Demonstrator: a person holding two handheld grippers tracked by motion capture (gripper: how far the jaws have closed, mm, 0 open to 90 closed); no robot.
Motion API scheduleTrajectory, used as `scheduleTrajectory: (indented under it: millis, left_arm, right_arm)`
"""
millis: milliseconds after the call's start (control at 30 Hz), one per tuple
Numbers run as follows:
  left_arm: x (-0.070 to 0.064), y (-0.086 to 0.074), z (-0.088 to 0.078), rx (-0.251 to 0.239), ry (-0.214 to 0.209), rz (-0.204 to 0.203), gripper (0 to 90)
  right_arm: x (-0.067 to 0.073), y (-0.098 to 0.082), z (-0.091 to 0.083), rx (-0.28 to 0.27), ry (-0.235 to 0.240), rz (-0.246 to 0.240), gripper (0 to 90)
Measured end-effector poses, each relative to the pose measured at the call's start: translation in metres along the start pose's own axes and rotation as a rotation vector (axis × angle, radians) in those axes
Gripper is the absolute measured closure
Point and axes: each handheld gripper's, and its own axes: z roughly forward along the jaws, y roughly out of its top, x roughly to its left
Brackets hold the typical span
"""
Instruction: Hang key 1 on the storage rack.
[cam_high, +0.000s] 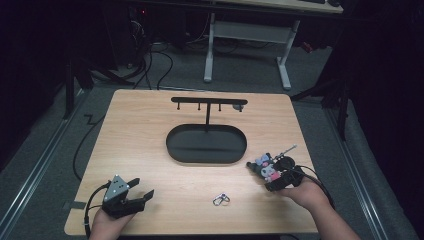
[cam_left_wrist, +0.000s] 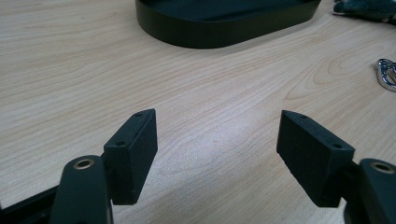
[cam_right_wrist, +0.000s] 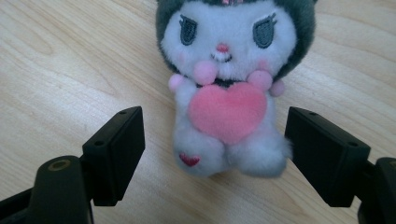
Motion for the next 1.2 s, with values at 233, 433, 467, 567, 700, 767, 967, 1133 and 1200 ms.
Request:
scheduleTrajectory:
  millis: [233, 433, 467, 567, 700, 767, 967, 1133, 1200]
  left_arm:
    - [0.000, 0.000, 0.000, 0.000, 0.002, 0.001, 29.7]
    - [0.000, 0.000, 0.000, 0.002, -0.003, 0.001, 29.8]
    - [-0.001, 0.000, 0.000, 0.002, -0.003, 0.001, 29.8]
    - [0.000, 0.000, 0.000, 0.002, -0.004, 0.001, 29.8]
    - [0.000, -0.001, 0.000, 0.002, -0.004, 0.000, 29.8]
    - [0.000, -0.001, 0.000, 0.002, -0.003, 0.001, 29.7]
    - [-0.001, -0.001, 0.000, 0.002, -0.001, 0.001, 29.7]
    - [-0.001, -0.001, 0.000, -0.002, 0.001, 0.002, 29.8]
    - [-0.001, -0.001, 0.000, -0.002, 0.001, 0.002, 29.8]
  right_arm:
    - [-0.003, 0.000, 0.007, -0.001, -0.009, 0.017, 28.3]
    - [-0.004, -0.001, 0.010, -0.013, -0.025, 0.021, 37.2]
    - [-0.004, -0.001, 0.010, -0.012, -0.028, 0.017, 38.5]
    - [-0.003, -0.001, 0.011, -0.010, -0.024, 0.022, 44.1]
    - [-0.002, -0.002, 0.011, -0.019, -0.028, 0.007, 47.6]
    - [-0.002, -0.002, 0.010, -0.020, -0.026, 0.004, 48.3]
    - [-0.001, -0.003, 0.001, -0.034, -0.008, 0.013, 48.6]
    - [0.002, -0.003, -0.011, -0.038, 0.033, 0.019, 48.6]
    - [0.005, -0.003, -0.016, -0.042, 0.046, 0.013, 48.6]
